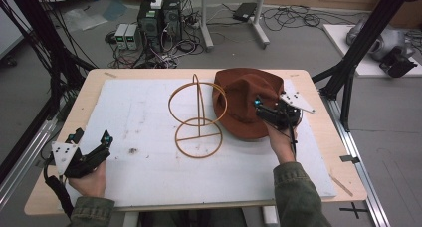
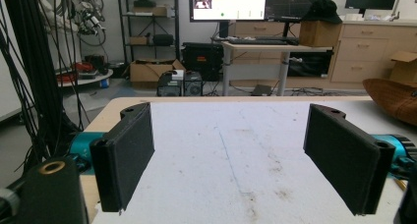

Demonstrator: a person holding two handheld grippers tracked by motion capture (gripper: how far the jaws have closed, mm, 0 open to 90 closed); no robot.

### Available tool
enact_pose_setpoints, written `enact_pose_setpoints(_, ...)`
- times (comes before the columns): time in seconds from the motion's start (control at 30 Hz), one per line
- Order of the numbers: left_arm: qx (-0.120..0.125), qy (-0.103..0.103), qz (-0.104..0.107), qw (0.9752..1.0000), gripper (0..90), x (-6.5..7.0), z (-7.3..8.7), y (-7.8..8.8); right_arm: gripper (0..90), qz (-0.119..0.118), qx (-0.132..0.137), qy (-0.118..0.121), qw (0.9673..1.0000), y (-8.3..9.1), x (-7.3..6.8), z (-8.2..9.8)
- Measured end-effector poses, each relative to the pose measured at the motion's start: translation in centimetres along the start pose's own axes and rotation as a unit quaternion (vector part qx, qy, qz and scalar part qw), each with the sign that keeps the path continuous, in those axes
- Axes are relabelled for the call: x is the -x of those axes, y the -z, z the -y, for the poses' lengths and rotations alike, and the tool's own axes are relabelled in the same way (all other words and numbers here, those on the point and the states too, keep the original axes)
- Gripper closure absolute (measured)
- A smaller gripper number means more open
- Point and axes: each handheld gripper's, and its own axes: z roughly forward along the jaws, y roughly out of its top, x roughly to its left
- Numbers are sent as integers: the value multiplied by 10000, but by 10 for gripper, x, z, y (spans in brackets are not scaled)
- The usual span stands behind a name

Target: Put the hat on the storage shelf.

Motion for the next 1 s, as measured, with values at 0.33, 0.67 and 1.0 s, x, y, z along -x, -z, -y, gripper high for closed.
enact_pose_setpoints(0.33, -22, 11, 97, 9999, 194, 4, 1, -2, 110, 12, -155, 59, 9999, -15, -8, -2)
enact_pose_setpoints(0.67, -37, 29, 127, 9999, 194, 4, 1, -4, 111, 309, -346, -48, 9989, -32, -16, -9)
enact_pose_setpoints(1.0, -64, 53, 124, 9999, 194, 3, 1, -4, 111, 514, -583, -105, 9969, -53, -30, -11)
